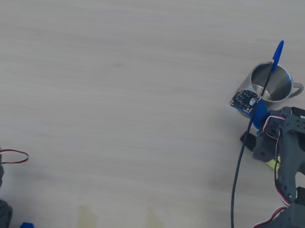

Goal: Grab the yellow pen and put it in the silver cup.

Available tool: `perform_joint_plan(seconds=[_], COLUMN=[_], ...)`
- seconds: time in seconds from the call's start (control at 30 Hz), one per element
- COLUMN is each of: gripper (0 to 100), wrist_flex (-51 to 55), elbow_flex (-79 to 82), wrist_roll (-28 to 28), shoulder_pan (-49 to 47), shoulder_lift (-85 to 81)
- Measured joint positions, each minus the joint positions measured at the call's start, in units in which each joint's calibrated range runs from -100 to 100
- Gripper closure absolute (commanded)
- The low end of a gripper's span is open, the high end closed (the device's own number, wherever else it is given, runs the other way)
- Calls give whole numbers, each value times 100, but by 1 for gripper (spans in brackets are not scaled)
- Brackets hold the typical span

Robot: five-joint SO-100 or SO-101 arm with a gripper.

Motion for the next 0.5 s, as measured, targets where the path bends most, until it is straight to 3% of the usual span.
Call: perform_joint_plan(seconds=[0.5], gripper=[91], wrist_flex=[-50], elbow_flex=[595], wrist_roll=[-97], shoulder_pan=[-159], shoulder_lift=[-1167])
